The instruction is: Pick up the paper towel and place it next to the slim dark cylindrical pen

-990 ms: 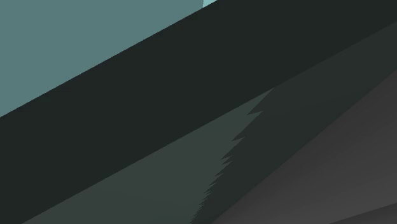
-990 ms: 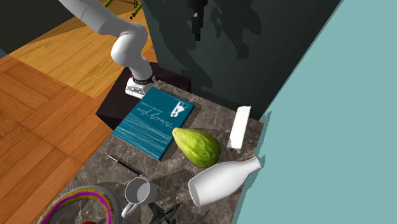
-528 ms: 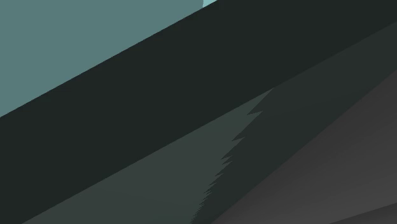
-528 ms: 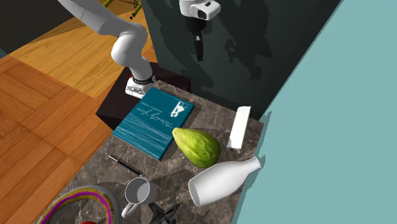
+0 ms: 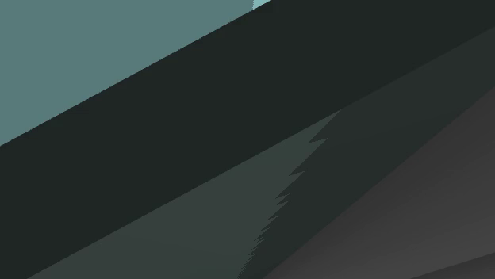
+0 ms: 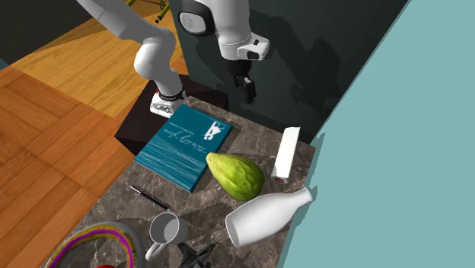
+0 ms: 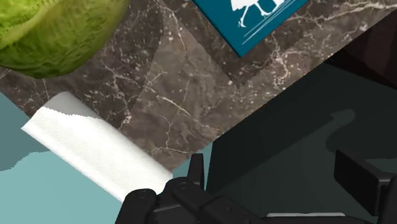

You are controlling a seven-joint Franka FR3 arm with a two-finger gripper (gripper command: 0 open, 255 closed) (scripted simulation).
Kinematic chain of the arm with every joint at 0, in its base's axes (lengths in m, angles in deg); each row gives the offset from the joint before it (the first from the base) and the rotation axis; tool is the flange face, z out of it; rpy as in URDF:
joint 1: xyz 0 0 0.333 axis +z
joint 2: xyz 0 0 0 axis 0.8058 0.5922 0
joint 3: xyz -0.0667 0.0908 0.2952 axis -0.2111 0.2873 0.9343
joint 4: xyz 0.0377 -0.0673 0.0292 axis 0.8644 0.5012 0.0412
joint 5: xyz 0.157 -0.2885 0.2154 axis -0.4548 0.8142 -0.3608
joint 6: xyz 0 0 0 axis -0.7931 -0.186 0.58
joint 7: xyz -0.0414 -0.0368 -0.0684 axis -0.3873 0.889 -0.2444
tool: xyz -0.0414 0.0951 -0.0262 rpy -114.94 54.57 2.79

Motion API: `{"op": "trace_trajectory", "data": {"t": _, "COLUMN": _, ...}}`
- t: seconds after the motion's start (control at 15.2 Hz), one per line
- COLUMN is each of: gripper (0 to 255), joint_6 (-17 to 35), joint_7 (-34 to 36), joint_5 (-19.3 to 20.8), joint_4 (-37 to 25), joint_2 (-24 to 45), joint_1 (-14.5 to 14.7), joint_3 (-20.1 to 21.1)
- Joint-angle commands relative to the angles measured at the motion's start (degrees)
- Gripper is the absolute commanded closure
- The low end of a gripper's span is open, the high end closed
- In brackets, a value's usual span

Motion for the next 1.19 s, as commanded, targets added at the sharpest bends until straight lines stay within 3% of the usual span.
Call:
{"op": "trace_trajectory", "data": {"t": 0.0, "gripper": 0, "joint_6": 4.0, "joint_7": -6.64, "joint_5": 0.19, "joint_4": -1.36, "joint_2": 4.14, "joint_1": 1.64, "joint_3": -3.72}}
{"op": "trace_trajectory", "data": {"t": 0.2, "gripper": 0, "joint_6": 8.97, "joint_7": -16.63, "joint_5": -1.1, "joint_4": -3.78, "joint_2": 10.09, "joint_1": 4.63, "joint_3": -9.28}}
{"op": "trace_trajectory", "data": {"t": 0.4, "gripper": 0, "joint_6": 13.33, "joint_7": -27.76, "joint_5": -4.91, "joint_4": -7.21, "joint_2": 16.96, "joint_1": 8.62, "joint_3": -15.13}}
{"op": "trace_trajectory", "data": {"t": 0.59, "gripper": 0, "joint_6": 16.6, "joint_7": -40.76, "joint_5": -12.28, "joint_4": -11.62, "joint_2": 25.01, "joint_1": 13.21, "joint_3": -20.99}}
{"op": "trace_trajectory", "data": {"t": 0.73, "gripper": 0, "joint_6": 17.71, "joint_7": -50.79, "joint_5": -19.69, "joint_4": -15.19, "joint_2": 31.33, "joint_1": 15.62, "joint_3": -24.09}}
{"op": "trace_trajectory", "data": {"t": 0.86, "gripper": 0, "joint_6": 17.61, "joint_7": -61.29, "joint_5": -28.32, "joint_4": -19.34, "joint_2": 38.23, "joint_1": 15.95, "joint_3": -25.17}}
{"op": "trace_trajectory", "data": {"t": 0.99, "gripper": 0, "joint_6": 16.57, "joint_7": -70.67, "joint_5": -36.02, "joint_4": -23.94, "joint_2": 44.77, "joint_1": 13.87, "joint_3": -23.84}}
{"op": "trace_trajectory", "data": {"t": 1.12, "gripper": 0, "joint_6": 16.49, "joint_7": -74.46, "joint_5": -39.26, "joint_4": -25.95, "joint_2": 47.85, "joint_1": 11.76, "joint_3": -21.91}}
